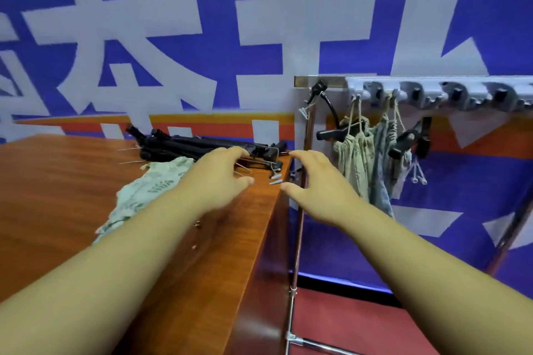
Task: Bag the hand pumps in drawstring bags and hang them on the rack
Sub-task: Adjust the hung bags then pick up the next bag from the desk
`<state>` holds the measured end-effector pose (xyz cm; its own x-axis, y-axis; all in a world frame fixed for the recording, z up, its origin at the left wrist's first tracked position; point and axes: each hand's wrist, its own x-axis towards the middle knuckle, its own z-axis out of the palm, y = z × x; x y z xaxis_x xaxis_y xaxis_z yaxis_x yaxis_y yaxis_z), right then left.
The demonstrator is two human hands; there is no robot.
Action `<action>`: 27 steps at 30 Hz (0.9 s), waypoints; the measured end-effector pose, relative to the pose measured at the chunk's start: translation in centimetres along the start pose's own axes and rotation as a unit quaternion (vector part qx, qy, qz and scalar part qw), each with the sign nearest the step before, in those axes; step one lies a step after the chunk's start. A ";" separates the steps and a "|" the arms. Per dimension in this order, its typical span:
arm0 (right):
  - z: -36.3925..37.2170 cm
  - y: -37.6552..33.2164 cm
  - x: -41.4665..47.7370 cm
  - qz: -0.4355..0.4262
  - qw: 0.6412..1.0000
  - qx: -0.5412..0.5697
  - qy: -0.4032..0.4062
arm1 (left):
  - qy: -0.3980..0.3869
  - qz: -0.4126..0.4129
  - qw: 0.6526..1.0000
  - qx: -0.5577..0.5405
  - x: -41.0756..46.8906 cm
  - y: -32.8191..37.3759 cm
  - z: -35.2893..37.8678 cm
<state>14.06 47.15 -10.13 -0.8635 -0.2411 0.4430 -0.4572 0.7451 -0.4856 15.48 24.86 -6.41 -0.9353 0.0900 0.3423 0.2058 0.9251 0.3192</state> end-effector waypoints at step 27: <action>14.6 -10.1 1.8 -0.059 0.986 0.046 -0.149 | 0.064 -0.054 0.984 -0.160 -7.5 -17.1 -0.2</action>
<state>14.05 30.06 -15.45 -0.8215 -0.5046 0.2657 -0.5632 0.6448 -0.5168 18.99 8.26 -14.24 -0.9174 -0.0686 0.3921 0.2061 0.7608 0.6154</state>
